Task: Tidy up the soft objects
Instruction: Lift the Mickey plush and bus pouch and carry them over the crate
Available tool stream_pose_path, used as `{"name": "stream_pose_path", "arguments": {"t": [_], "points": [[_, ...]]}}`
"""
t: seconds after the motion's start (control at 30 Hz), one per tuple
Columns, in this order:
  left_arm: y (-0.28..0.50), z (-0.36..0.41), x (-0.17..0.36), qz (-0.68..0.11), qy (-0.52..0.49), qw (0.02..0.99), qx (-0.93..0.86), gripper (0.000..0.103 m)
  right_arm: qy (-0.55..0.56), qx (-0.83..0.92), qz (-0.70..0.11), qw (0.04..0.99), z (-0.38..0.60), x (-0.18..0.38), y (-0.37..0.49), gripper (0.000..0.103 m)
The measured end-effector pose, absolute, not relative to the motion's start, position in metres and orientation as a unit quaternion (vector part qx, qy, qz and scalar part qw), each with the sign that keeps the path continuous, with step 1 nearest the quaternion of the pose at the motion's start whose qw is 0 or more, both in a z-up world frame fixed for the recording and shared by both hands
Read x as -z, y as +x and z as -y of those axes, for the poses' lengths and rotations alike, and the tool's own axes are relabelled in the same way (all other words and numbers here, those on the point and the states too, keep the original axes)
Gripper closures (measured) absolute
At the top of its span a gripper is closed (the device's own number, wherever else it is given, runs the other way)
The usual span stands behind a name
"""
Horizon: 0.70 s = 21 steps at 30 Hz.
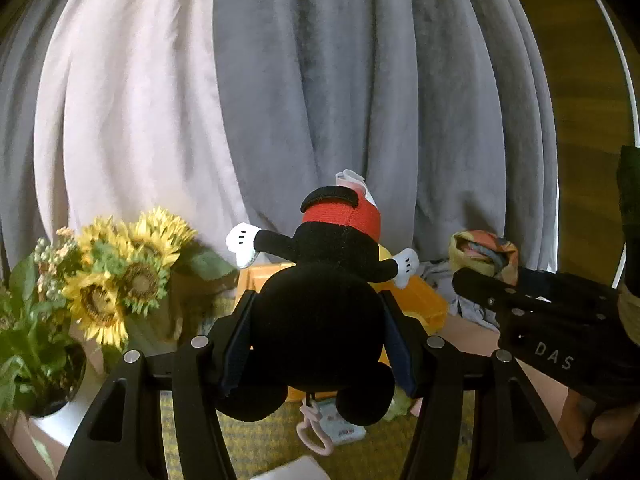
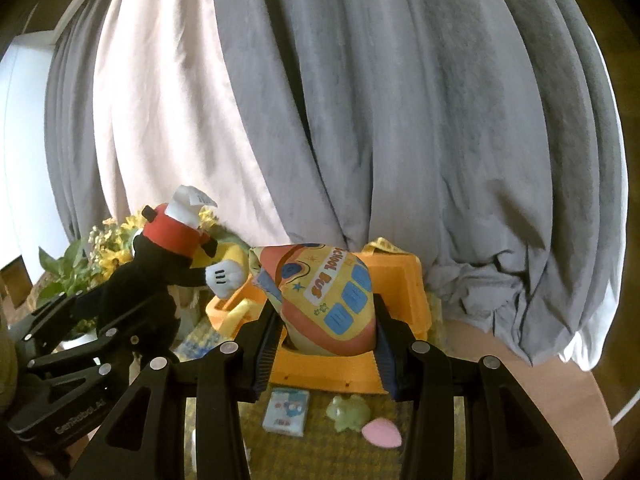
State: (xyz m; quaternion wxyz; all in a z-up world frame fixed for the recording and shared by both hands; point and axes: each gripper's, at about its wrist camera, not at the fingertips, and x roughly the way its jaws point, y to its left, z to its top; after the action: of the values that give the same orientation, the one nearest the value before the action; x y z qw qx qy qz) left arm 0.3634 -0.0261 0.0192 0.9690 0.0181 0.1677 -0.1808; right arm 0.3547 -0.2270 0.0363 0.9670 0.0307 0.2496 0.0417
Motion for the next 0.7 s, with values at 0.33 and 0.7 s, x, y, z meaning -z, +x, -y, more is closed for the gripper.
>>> {"name": "stream_pose_path", "arguments": {"t": [0.33, 0.7], "points": [[0.399, 0.034, -0.025, -0.152, 0.037, 0.971, 0.18, 0.045, 0.043, -0.051, -0.256, 0.964, 0.232, -0.033, 0.395, 0.059], [0.443, 0.044, -0.023, -0.148, 0.067, 0.968, 0.191, 0.045, 0.041, -0.045, -0.263, 0.963, 0.233, -0.027, 0.443, 0.059]]}}
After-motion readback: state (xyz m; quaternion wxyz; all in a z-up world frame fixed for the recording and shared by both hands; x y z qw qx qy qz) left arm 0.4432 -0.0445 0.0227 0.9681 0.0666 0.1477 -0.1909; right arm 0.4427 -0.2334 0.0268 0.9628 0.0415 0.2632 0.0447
